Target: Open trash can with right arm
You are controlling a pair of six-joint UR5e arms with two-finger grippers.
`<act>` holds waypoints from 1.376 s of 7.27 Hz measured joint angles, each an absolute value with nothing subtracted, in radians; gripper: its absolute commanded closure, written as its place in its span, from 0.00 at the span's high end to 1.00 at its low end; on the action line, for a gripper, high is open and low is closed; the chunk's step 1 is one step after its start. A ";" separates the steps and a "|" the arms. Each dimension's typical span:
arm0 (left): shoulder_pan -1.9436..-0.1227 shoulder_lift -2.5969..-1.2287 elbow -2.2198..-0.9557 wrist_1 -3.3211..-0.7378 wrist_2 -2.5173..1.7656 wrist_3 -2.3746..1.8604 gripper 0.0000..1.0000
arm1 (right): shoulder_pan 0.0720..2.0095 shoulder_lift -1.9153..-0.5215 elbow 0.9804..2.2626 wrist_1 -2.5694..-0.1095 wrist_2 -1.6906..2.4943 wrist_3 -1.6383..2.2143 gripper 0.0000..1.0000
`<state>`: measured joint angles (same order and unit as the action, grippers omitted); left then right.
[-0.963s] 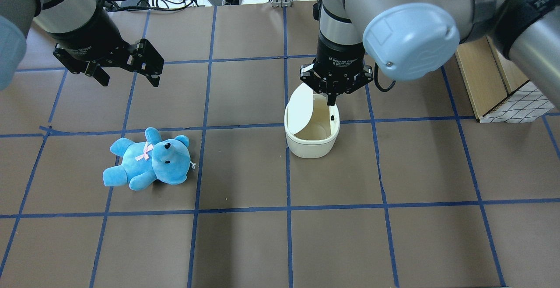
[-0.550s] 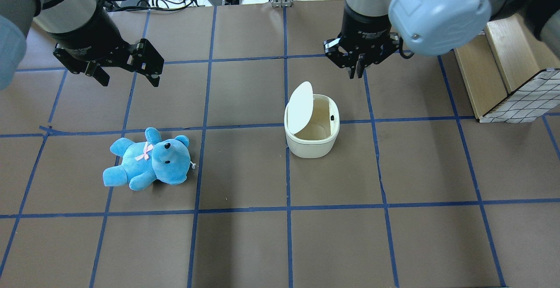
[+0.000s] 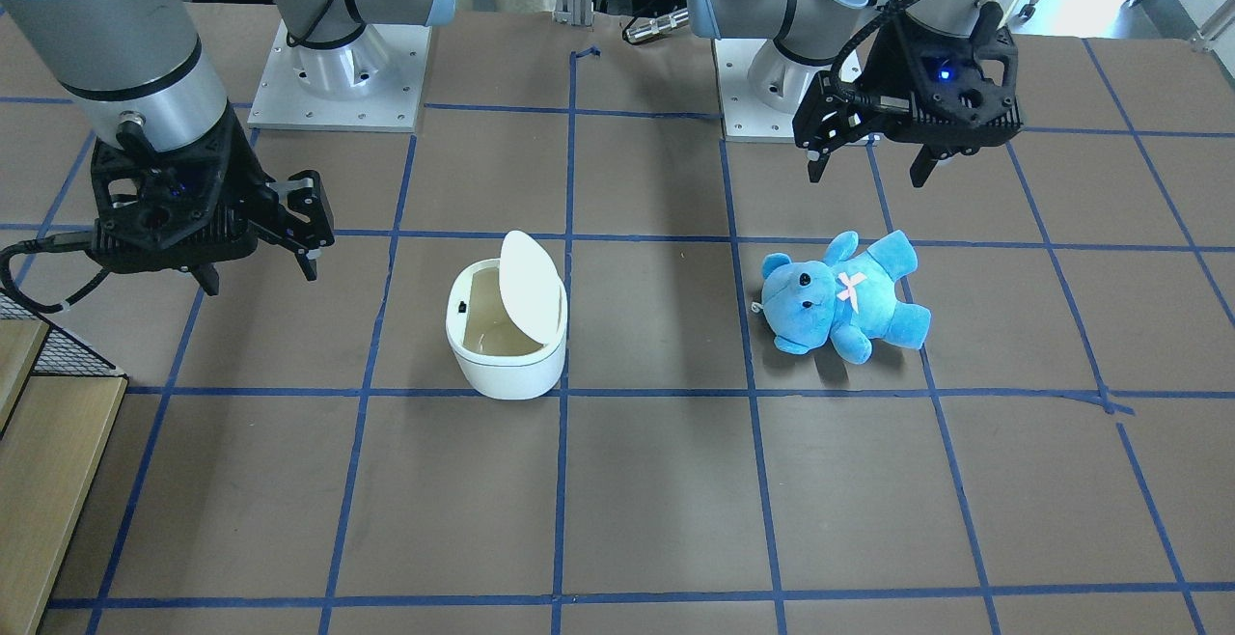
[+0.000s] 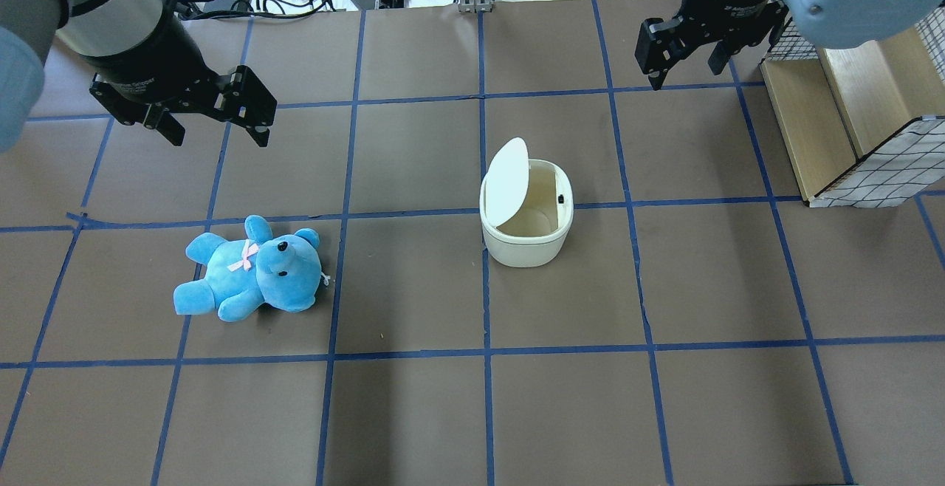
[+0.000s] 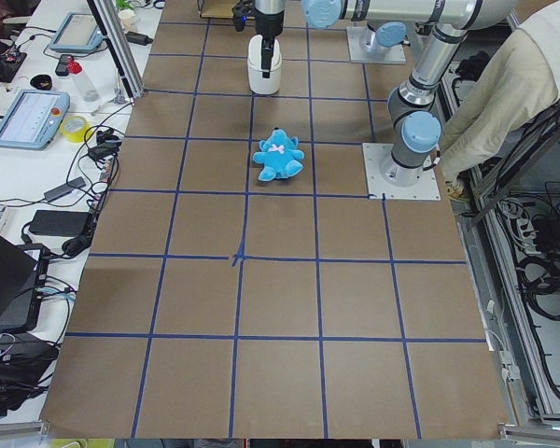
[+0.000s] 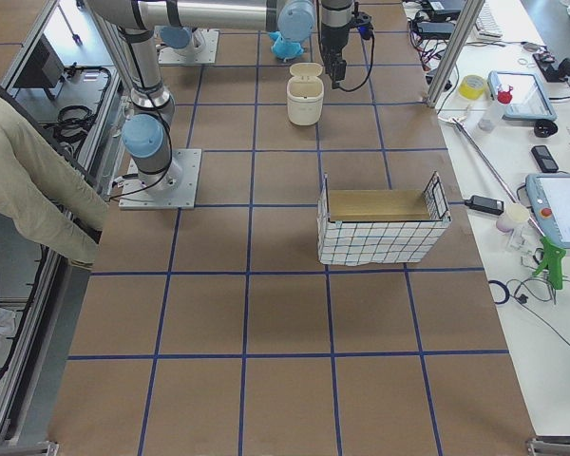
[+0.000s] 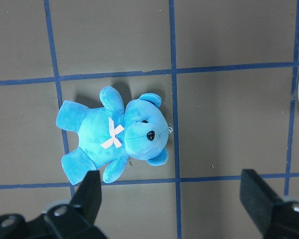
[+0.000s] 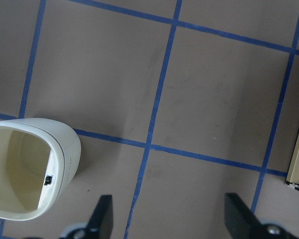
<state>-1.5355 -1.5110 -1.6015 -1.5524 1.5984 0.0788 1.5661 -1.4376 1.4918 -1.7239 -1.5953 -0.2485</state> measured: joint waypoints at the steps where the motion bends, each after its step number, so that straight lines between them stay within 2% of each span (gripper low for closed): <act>1: -1.535 -1.511 -1.601 -1.552 1.598 0.079 1.00 | 1.563 -1.438 1.494 -1.737 -1.596 -0.271 1.00; 6: -1.536 -1.511 -1.601 -1.552 1.598 0.079 1.00 | 1.566 -1.454 1.481 -1.609 -1.526 -0.131 1.00; 10: -1.536 -1.511 -1.601 -1.552 1.598 0.079 1.00 | 1.566 -1.460 1.480 -1.620 -1.514 -0.053 1.00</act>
